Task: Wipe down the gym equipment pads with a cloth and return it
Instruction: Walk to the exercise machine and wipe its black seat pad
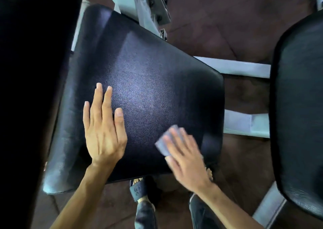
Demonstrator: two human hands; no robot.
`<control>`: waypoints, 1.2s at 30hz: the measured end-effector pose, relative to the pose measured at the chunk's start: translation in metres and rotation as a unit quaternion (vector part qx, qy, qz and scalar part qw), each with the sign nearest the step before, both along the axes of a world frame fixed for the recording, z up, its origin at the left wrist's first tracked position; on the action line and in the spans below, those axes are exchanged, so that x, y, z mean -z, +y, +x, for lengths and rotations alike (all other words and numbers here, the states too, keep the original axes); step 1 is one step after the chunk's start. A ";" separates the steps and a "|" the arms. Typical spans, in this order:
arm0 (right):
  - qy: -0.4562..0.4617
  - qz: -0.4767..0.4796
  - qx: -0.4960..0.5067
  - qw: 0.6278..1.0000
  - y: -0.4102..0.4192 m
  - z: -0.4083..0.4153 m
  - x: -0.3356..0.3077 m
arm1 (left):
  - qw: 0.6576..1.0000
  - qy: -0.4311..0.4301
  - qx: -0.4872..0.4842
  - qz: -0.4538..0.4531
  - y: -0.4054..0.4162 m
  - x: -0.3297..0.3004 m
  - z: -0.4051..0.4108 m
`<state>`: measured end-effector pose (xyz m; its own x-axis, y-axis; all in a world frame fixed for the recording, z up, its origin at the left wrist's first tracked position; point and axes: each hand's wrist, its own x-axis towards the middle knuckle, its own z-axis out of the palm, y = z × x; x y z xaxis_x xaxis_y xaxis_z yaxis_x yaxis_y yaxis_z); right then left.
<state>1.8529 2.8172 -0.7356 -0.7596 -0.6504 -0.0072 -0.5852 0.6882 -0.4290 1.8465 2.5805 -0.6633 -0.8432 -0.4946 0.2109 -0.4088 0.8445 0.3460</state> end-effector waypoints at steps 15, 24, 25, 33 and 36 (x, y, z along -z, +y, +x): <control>-0.027 -0.025 0.085 0.996 -0.105 -0.050 -0.039 | 0.997 -0.055 0.012 -0.058 0.000 0.001 0.000; -0.113 -0.022 0.435 0.893 0.028 -0.070 0.029 | 0.994 -0.078 0.009 -0.080 0.002 0.002 0.000; -0.118 -0.022 0.468 0.875 0.017 -0.096 0.027 | 0.993 -0.081 0.011 -0.081 0.002 0.002 -0.001; -0.026 -0.013 0.271 0.962 -0.111 -0.211 -0.009 | 0.993 -0.074 0.012 -0.089 0.002 0.003 -0.001; 0.011 -0.013 0.110 0.994 -0.126 -0.140 -0.029 | 0.995 -0.062 0.009 -0.071 0.002 0.002 -0.001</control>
<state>1.7125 2.6908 -0.7067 -0.8831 -0.4684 0.0267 -0.4317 0.7891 -0.4369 1.8458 2.5820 -0.6648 -0.8754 -0.4522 0.1710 -0.4258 0.8886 0.1702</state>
